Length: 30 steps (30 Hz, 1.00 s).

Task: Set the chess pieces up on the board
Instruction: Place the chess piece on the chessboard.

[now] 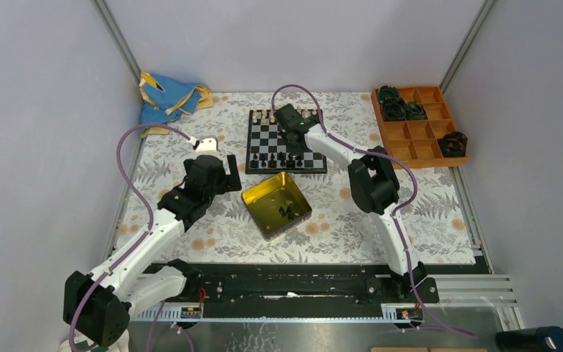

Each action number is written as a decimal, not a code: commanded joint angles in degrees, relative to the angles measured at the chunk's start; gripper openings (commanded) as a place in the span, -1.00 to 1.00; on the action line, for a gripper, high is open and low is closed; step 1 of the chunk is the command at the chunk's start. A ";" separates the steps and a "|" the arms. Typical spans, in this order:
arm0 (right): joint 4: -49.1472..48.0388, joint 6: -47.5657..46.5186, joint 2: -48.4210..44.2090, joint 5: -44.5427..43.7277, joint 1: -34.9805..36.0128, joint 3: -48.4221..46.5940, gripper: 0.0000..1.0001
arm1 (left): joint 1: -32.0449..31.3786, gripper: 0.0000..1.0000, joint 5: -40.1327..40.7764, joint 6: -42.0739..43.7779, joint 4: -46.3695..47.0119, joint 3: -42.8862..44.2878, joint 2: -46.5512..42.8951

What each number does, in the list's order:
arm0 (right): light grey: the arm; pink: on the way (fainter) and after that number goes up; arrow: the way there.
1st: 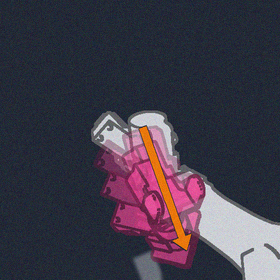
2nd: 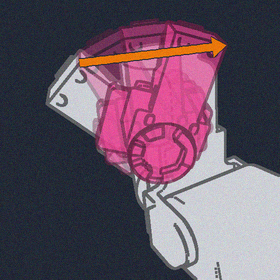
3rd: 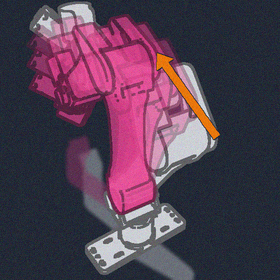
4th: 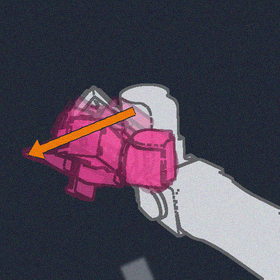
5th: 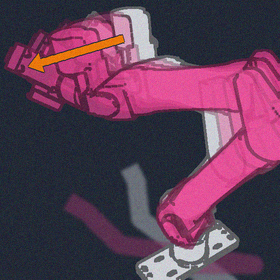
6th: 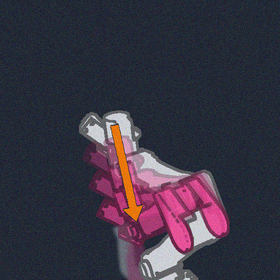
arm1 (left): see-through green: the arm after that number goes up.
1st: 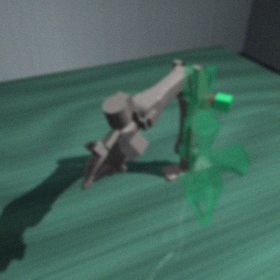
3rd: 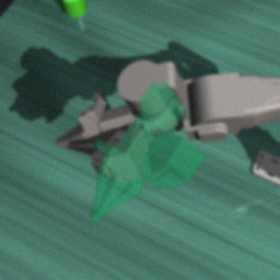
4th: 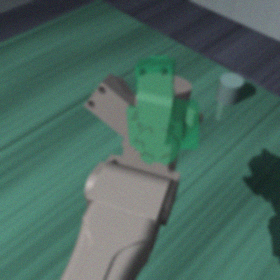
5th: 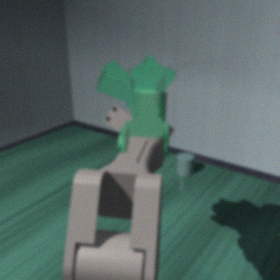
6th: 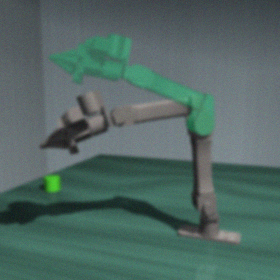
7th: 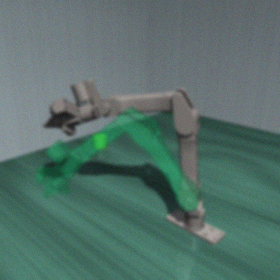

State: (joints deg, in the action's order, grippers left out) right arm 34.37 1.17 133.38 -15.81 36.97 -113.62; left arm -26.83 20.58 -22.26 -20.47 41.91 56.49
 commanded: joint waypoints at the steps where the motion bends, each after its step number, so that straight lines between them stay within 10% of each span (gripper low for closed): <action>1: 1.00 0.76 0.41 0.78 0.04 -2.59 -1.00 | 0.55 0.98 0.31 0.46 2.50 -0.87 0.04; 15: 0.83 0.43 0.61 0.66 0.04 -2.49 -0.49 | 0.55 0.98 -0.02 0.54 2.80 -0.95 0.16; 30: -0.01 -0.38 -0.40 -1.08 0.03 -4.30 -0.40 | 0.55 0.98 0.05 0.77 3.02 -1.00 0.11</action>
State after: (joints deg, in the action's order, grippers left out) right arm 34.81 1.43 134.10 -15.57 36.97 -114.96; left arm -26.83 20.49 -22.26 -20.32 41.58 56.64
